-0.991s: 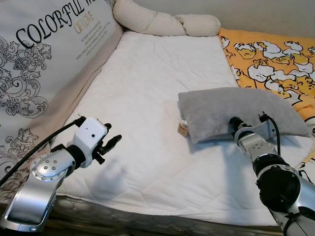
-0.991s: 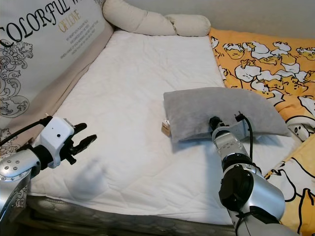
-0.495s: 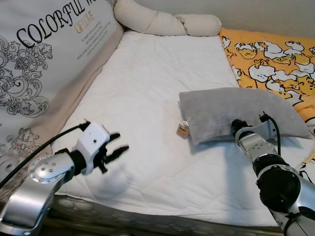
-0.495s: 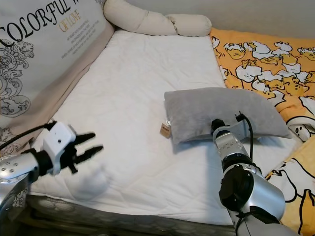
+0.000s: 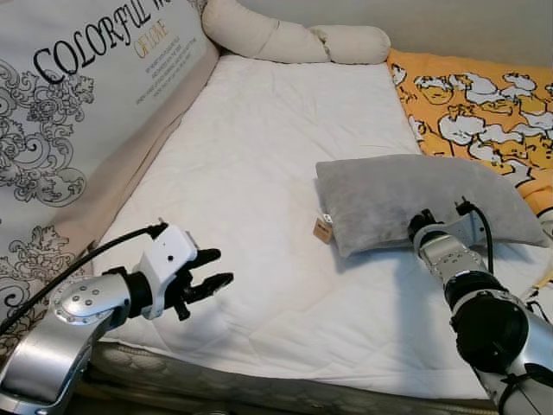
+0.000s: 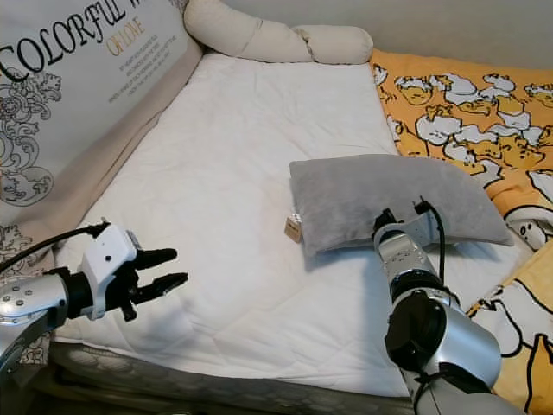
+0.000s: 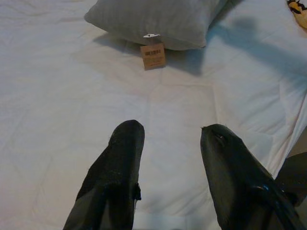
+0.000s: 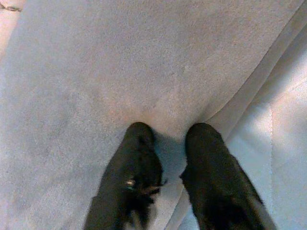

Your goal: Clean up the room

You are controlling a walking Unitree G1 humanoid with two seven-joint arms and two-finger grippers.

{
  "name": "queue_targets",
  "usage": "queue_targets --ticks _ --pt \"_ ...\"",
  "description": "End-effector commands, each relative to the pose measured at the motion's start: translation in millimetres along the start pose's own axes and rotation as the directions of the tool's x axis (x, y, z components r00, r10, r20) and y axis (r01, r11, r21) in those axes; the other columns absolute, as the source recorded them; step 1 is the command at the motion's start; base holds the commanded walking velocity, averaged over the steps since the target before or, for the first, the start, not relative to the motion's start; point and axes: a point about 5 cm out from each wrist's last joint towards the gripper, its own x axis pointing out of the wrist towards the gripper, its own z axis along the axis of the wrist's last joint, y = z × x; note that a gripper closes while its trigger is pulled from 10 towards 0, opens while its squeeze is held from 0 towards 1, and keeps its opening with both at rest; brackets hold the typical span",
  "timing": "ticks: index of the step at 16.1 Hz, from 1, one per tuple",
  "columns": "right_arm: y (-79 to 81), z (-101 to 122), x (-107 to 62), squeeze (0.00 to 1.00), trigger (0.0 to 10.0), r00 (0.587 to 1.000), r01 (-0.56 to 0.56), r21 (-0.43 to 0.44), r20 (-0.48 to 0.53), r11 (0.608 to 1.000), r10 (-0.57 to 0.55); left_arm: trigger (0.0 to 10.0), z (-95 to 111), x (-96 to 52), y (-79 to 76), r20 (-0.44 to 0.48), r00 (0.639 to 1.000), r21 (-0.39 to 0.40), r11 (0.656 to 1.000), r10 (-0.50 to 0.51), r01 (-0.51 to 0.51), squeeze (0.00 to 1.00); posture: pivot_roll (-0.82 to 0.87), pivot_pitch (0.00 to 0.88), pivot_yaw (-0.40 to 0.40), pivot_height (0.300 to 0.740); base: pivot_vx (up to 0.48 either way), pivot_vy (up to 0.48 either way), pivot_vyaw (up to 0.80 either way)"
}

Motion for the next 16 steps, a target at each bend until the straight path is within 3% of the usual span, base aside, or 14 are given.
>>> queue_targets --ticks 1,4,7,11,14,16 --pt "-4.7 4 0.1 0.00 0.0 1.000 0.013 -0.017 0.012 1.000 -0.013 10.0 1 1.0 -0.4 0.002 1.000 -0.003 1.000 0.000 0.000 0.00 0.18 0.000 -0.024 0.740 0.000 0.000 0.00" --pt "-2.5 10 0.1 0.00 0.0 1.000 0.007 0.002 0.024 1.000 -0.007 10.0 -1 4.0 -1.0 0.018 0.999 -0.017 0.999 0.030 -0.030 0.00 0.17 0.000 -0.037 0.740 0.000 0.000 0.00" --pt "2.0 12 0.0 0.00 0.0 1.000 -0.018 -0.119 0.014 0.993 0.020 10.0 -2 7.3 2.3 0.042 0.995 -0.032 0.995 0.094 -0.092 0.00 0.16 0.000 -0.047 0.740 0.000 0.000 0.00" --pt "12.9 15 -0.5 0.00 0.0 0.997 -0.074 -0.144 0.005 0.987 0.076 10.0 -1 6.8 5.1 0.070 0.981 -0.044 0.983 0.181 -0.178 0.00 0.14 0.000 -0.058 0.740 0.000 0.000 0.00" --pt "33.9 7 -2.3 0.00 0.0 0.981 -0.191 -0.289 -0.067 0.938 0.179 10.0 -1 8.6 7.2 0.088 0.973 -0.045 0.977 0.214 -0.210 0.00 0.13 0.000 -0.057 0.740 0.000 0.000 0.00" --pt "44.8 3 -3.8 0.00 0.0 0.967 -0.253 -0.316 -0.098 0.914 0.234 10.0 0 10.0 8.3 0.094 0.970 -0.044 0.974 0.224 -0.221 0.00 0.13 0.000 -0.058 0.740 0.000 0.000 0.00"
